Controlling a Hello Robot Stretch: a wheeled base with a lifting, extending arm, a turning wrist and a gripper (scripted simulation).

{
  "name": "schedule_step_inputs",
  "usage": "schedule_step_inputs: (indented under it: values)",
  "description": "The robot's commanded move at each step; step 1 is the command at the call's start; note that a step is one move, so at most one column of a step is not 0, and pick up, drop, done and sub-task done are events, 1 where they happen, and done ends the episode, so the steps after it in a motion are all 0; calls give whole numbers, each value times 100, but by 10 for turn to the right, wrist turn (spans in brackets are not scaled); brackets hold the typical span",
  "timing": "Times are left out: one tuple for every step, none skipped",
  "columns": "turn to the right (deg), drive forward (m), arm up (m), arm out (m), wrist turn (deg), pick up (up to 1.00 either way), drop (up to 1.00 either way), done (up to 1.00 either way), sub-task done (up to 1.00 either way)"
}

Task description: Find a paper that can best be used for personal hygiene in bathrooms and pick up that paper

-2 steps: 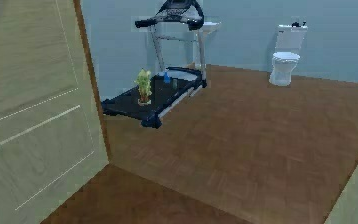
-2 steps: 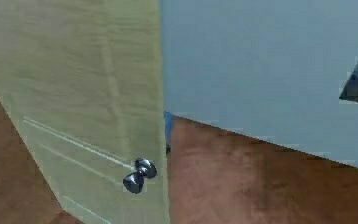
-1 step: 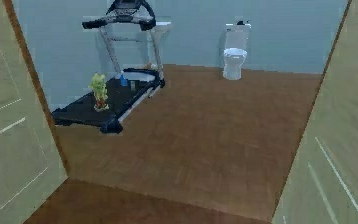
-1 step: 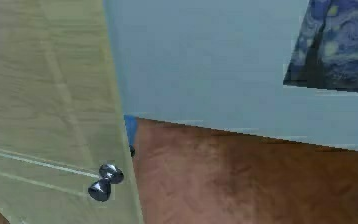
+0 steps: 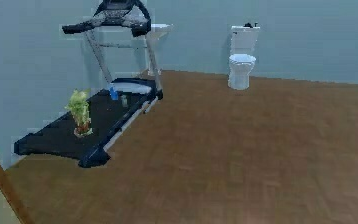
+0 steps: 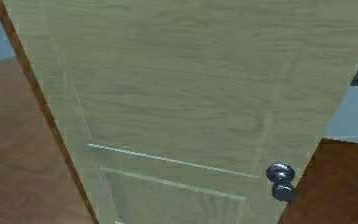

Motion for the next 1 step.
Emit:
schedule_step_inputs:
  values:
    - [330, 0, 0, 0, 0, 0, 0, 0, 0]
